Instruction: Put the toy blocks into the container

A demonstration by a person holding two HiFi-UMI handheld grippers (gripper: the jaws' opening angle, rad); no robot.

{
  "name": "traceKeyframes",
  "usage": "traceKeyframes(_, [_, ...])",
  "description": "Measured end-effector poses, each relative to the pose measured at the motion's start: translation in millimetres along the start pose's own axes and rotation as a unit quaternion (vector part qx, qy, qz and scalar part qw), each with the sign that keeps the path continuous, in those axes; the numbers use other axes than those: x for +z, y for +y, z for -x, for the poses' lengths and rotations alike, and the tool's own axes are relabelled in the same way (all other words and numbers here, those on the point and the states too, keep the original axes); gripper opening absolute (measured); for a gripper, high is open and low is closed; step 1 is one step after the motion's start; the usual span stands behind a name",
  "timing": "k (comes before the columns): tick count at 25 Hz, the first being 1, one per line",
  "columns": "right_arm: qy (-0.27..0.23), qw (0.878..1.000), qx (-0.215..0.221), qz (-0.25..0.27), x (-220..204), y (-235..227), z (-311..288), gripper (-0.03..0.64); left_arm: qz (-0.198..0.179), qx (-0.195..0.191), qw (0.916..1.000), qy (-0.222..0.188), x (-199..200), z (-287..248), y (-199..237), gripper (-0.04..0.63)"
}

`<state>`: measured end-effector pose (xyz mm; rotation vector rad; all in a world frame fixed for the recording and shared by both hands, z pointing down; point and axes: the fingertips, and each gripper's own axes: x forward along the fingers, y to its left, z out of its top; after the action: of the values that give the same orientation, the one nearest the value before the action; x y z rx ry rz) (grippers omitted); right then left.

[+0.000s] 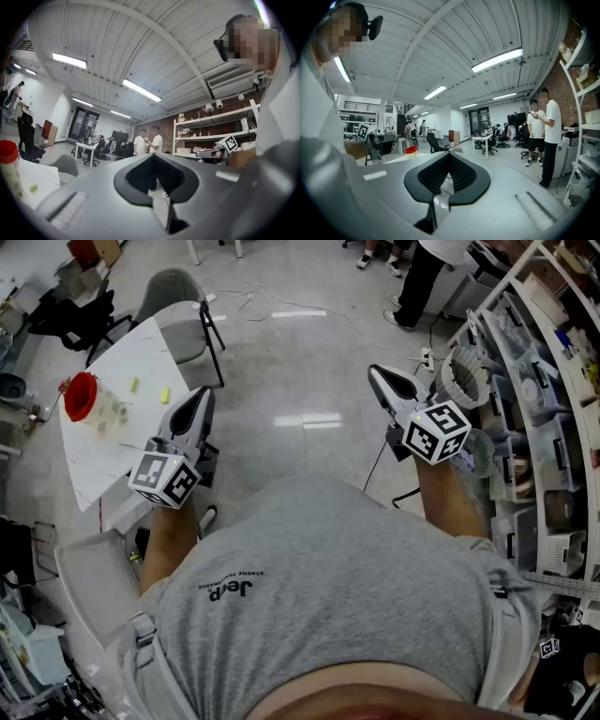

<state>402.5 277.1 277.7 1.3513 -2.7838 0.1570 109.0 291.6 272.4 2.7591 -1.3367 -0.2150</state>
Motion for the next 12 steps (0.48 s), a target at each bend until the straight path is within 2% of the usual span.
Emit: traceKeyframes(12, [-0.005, 1.0, 0.01, 0.008, 3, -15, 8, 0.002, -0.002, 0.002, 1.0, -0.001, -1, -19, -14, 0.057])
